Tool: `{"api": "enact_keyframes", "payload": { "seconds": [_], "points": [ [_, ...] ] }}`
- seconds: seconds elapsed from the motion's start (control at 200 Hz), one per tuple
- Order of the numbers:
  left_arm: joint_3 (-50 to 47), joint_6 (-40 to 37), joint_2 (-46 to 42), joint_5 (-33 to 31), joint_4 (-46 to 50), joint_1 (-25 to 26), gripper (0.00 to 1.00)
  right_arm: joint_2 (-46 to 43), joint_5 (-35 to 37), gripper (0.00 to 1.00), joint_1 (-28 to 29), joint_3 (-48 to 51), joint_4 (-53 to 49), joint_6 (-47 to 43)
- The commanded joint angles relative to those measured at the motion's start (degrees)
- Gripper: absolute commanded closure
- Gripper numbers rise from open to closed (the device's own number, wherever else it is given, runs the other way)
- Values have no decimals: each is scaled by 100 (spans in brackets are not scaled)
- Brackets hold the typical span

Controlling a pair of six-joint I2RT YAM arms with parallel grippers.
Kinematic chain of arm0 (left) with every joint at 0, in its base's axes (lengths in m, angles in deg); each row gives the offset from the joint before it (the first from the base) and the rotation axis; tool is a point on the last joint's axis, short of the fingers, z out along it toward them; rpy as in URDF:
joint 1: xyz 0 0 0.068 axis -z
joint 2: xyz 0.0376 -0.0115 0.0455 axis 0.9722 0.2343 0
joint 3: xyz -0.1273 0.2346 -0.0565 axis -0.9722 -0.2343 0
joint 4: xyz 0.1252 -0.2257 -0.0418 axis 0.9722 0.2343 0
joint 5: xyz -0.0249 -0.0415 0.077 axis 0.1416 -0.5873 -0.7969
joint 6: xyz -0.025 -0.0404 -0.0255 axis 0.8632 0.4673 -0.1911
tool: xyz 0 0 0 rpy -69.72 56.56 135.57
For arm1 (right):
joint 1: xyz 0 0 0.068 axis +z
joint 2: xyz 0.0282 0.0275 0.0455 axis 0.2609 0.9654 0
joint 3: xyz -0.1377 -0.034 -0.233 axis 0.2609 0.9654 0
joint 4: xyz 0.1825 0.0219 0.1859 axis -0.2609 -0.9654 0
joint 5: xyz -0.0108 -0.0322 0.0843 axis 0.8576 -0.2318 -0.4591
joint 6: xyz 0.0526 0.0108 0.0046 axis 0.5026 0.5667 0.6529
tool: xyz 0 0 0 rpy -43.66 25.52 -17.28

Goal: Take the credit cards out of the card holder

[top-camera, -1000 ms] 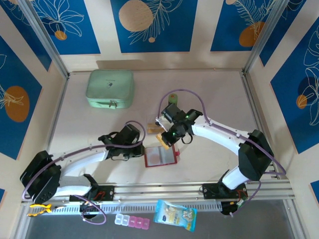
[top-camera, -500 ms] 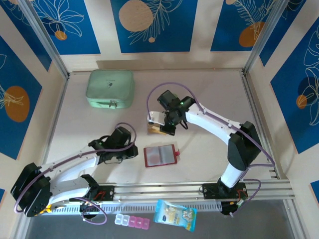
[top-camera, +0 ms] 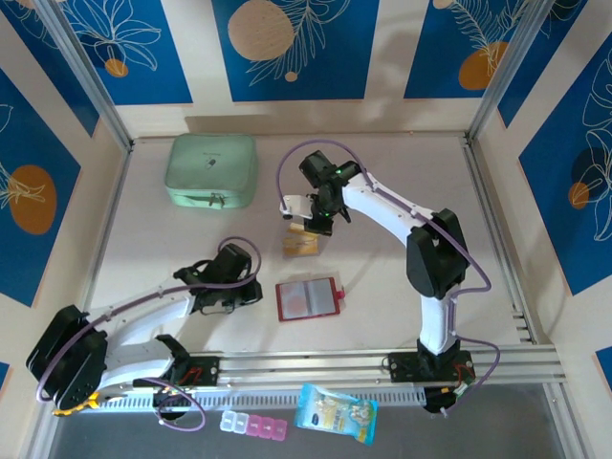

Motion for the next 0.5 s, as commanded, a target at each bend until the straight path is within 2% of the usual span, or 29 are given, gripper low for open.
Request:
{"api": "enact_keyframes", "payload": {
  "seconds": [0.0, 0.325, 0.495],
  "points": [
    [99, -66, 110, 116, -97, -82, 89, 214, -224, 100, -39, -324, -200, -240],
    [95, -85, 278, 195, -162, -133, 89, 513, -346, 98, -64, -363, -272, -299],
    [128, -93, 289, 235, -175, -136, 89, 470, -228, 86, -82, -304, -150, -228]
  ]
}}
